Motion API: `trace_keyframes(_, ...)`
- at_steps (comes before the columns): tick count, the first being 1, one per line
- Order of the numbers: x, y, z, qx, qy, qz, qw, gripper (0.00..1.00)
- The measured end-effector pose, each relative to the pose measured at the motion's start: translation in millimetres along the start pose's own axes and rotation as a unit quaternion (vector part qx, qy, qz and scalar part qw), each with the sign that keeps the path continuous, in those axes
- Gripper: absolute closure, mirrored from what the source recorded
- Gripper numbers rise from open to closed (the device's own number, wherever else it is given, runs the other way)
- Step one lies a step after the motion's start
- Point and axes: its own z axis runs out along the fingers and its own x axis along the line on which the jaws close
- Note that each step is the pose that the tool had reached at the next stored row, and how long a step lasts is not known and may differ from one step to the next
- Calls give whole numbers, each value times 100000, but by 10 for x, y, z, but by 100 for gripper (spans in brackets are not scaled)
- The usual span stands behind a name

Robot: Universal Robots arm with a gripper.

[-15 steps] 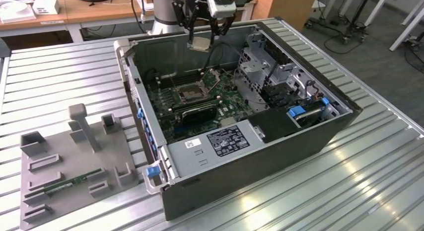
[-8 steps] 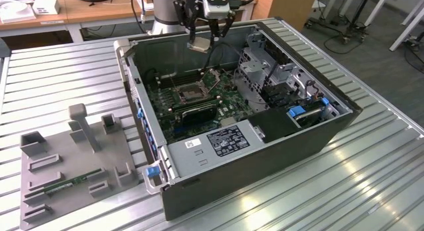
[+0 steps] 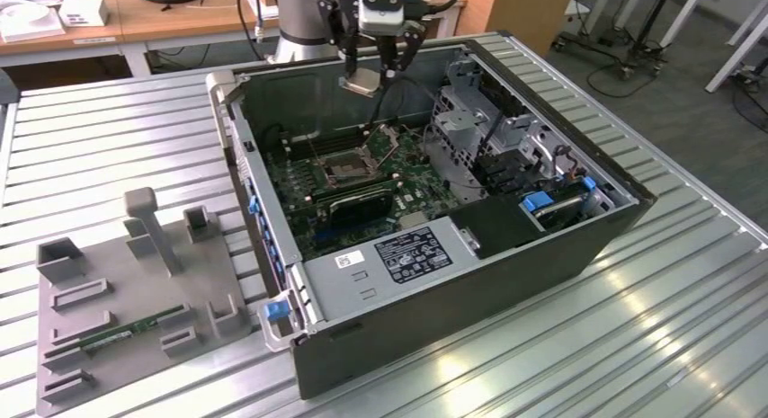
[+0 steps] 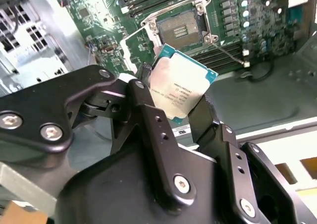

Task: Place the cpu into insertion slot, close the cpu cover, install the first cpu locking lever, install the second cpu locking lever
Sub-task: 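Place the cpu into insertion slot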

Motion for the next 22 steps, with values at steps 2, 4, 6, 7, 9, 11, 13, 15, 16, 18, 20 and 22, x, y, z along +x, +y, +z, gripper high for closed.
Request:
trace_keyframes(2,0,0,5,-40,-160,1793,99984,45)
trace_keyframes(4,0,-1,9,-72,-321,3582,99935,45)
trace_keyframes(6,0,-1,14,-111,-484,5424,99852,45)
trace_keyframes(7,0,-1,16,-128,-568,6343,99797,45)
trace_keyframes(9,0,-2,21,-163,-730,8133,99666,45)
trace_keyframes(11,-1,-2,25,-197,-890,9901,99504,45)
trace_keyframes(13,-1,-3,30,-231,-1046,11656,99313,45)
trace_keyframes(15,-1,-3,36,-263,-1190,13286,99106,45)
trace_keyframes(16,-1,-4,38,-277,-1261,14055,98999,45)
trace_keyframes(18,-1,-4,46,-306,-1400,15597,98766,45)
trace_keyframes(20,0,-5,53,-329,-1532,17054,98523,45)
trace_keyframes(22,0,-6,62,-356,-1665,18536,98252,45)
